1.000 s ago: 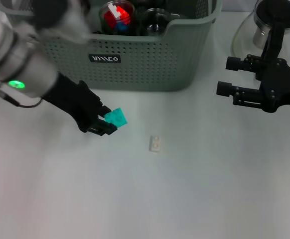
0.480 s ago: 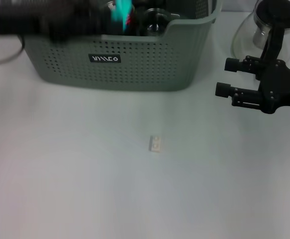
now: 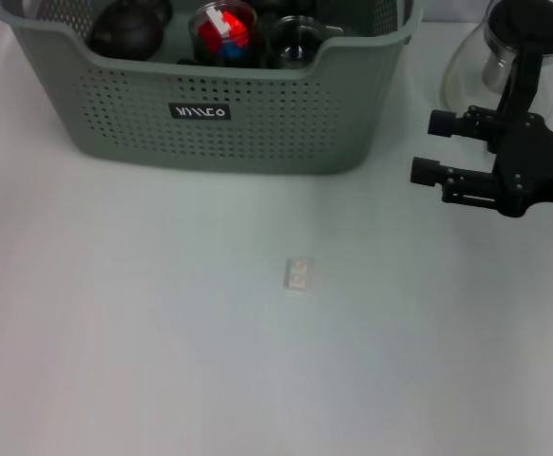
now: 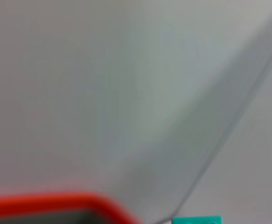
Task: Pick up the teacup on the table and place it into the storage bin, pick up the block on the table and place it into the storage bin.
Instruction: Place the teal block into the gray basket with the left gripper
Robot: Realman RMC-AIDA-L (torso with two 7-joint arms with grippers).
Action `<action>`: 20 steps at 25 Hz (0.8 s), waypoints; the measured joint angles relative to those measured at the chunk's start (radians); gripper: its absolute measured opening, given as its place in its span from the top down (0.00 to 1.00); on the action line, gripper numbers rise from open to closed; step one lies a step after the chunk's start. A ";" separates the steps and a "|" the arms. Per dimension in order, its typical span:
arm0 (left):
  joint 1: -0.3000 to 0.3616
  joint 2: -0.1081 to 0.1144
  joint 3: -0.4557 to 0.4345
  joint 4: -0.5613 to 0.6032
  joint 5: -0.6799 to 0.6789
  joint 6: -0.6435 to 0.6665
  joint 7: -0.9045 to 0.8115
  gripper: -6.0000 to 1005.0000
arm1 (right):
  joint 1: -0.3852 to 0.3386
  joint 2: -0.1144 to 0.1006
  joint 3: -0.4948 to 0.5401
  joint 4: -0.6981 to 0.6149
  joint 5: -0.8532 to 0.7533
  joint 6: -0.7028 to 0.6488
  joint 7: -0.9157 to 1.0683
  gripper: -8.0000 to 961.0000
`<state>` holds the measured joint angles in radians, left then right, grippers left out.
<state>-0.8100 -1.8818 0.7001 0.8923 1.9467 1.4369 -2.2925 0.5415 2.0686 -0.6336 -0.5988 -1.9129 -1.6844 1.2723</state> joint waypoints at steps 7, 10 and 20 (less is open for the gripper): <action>-0.150 0.003 0.173 -0.024 0.430 -0.157 -0.187 0.59 | 0.002 0.003 0.000 -0.002 0.000 0.000 -0.001 0.21; -0.187 -0.050 0.186 -0.025 0.584 -0.207 -0.193 0.58 | 0.002 0.004 0.000 -0.003 0.000 0.000 -0.001 0.21; -0.232 -0.143 0.236 -0.066 0.800 -0.321 -0.198 0.56 | 0.001 0.004 0.000 -0.004 0.000 0.002 -0.001 0.21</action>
<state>-1.0421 -2.0247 0.9366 0.8263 2.7472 1.1161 -2.4908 0.5420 2.0725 -0.6335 -0.6029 -1.9129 -1.6829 1.2711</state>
